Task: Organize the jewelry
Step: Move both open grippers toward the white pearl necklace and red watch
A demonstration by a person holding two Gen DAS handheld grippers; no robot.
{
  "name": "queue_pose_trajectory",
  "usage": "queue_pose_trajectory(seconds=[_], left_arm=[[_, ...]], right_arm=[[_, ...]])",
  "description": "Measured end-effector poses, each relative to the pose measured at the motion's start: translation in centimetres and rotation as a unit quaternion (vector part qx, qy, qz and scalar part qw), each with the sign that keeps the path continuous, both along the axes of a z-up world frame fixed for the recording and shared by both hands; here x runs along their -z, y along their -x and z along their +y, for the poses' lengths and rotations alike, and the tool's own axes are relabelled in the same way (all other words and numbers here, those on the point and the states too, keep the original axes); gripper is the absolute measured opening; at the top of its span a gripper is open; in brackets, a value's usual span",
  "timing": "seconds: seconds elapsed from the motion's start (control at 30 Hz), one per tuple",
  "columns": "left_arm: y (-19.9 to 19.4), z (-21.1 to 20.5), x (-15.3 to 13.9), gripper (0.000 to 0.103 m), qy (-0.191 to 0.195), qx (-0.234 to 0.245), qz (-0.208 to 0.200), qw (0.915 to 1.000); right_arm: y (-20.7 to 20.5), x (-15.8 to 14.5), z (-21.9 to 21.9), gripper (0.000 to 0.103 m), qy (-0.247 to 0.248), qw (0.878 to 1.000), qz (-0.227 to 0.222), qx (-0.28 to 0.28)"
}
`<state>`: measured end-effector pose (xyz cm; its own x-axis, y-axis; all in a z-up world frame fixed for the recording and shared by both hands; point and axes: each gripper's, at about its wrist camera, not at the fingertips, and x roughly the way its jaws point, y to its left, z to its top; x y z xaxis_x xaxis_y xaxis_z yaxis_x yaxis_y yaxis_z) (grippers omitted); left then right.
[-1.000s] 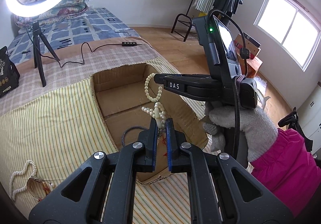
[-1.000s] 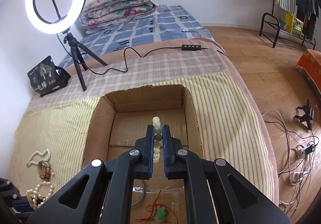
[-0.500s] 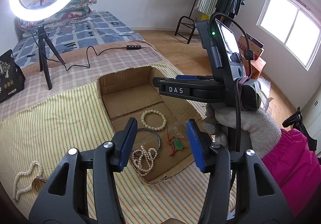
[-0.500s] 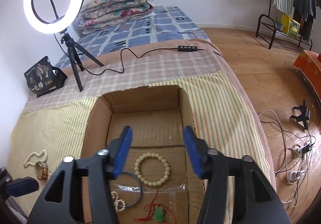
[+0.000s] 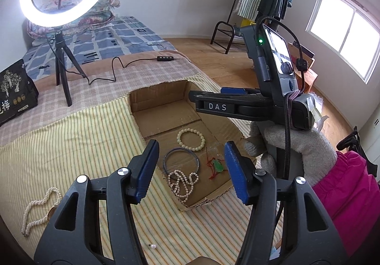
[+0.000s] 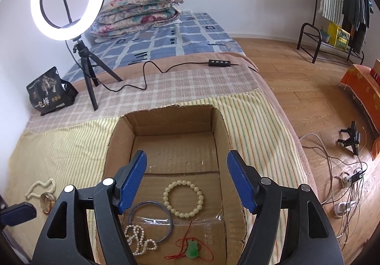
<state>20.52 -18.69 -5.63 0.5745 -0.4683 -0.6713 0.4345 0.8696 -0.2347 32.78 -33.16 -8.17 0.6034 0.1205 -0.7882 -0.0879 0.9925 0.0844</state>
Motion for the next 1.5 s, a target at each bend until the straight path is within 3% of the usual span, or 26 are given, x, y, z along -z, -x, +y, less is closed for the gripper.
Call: queue_pose_trajectory(seconds=[0.33, 0.63, 1.17, 1.5], left_arm=[[1.2, 3.8, -1.2, 0.058, 0.0, -0.016, -0.015, 0.9998], [1.7, 8.4, -1.8, 0.058, -0.002, -0.044, -0.021, 0.9988], [1.6, 18.7, -1.8, 0.058, 0.012, -0.131, -0.013, 0.9913], [1.4, 23.0, 0.5, 0.058, -0.005, -0.164, 0.012, 0.9864]], right_arm=[[1.4, -1.2, 1.0, 0.07, -0.004, 1.0, -0.012, 0.01], [3.1, -2.2, 3.7, 0.07, -0.009, 1.0, -0.019, -0.015], [5.5, -2.5, 11.9, 0.07, -0.028, 0.993, -0.01, -0.112], [7.3, 0.1, 17.8, 0.07, -0.023, 0.982, 0.028, -0.183]])
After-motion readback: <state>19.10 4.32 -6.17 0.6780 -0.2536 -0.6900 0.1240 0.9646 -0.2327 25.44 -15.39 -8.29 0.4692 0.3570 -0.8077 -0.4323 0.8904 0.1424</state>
